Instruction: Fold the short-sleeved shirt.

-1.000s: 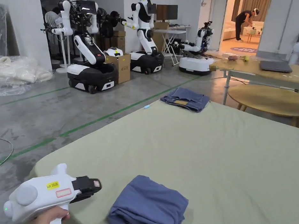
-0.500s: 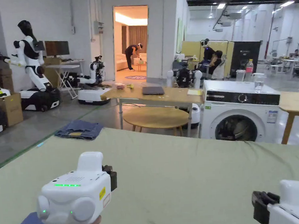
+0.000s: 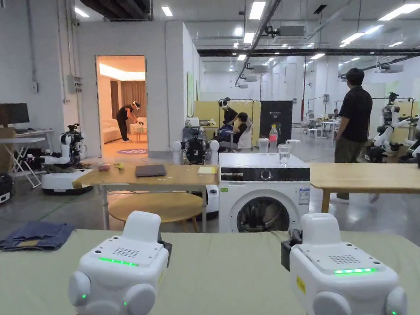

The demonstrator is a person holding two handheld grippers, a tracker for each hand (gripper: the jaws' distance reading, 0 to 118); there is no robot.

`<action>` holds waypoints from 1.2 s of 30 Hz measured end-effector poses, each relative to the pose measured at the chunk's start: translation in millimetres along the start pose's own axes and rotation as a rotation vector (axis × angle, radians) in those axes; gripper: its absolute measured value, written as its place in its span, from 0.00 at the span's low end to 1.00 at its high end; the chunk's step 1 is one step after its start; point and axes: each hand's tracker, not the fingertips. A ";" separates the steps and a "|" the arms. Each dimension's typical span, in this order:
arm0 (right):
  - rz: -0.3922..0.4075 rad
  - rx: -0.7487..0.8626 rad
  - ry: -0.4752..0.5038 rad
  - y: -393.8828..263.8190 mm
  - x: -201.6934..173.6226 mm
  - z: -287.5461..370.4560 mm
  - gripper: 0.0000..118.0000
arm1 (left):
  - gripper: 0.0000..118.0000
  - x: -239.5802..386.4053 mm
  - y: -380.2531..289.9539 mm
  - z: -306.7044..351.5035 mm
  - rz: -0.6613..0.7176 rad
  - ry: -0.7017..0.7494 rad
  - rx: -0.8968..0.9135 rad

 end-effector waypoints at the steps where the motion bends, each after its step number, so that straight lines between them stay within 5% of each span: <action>1: -0.008 -0.001 0.003 -0.8 0.4 0.4 0.00 | 0.00 -0.9 0.7 1.2 0.004 -0.005 -0.001; 5: -0.023 -0.021 0.018 -3.5 -0.8 -0.2 0.24 | 0.26 -4.3 -1.1 3.8 0.018 0.002 0.007; 8: -0.028 -0.028 0.027 -6.5 -1.6 -2.9 0.56 | 0.84 -6.6 -2.2 2.9 0.036 -0.003 0.007; 9: -0.030 -0.027 0.028 -7.0 -2.2 -3.0 0.70 | 0.96 -7.0 -2.9 3.2 0.038 -0.009 0.007; 12: -0.033 -0.012 0.041 -8.3 -3.0 -1.5 0.88 | 0.97 -3.9 -3.9 5.0 0.031 -0.005 0.023; 21: -0.009 -0.020 0.053 -3.7 -5.0 0.9 0.88 | 0.97 -3.4 -3.2 6.1 0.055 -0.020 0.021; 36: -0.112 -0.124 0.004 8.1 -4.5 -0.9 0.88 | 0.98 -16.2 -11.7 7.0 0.105 -0.013 0.010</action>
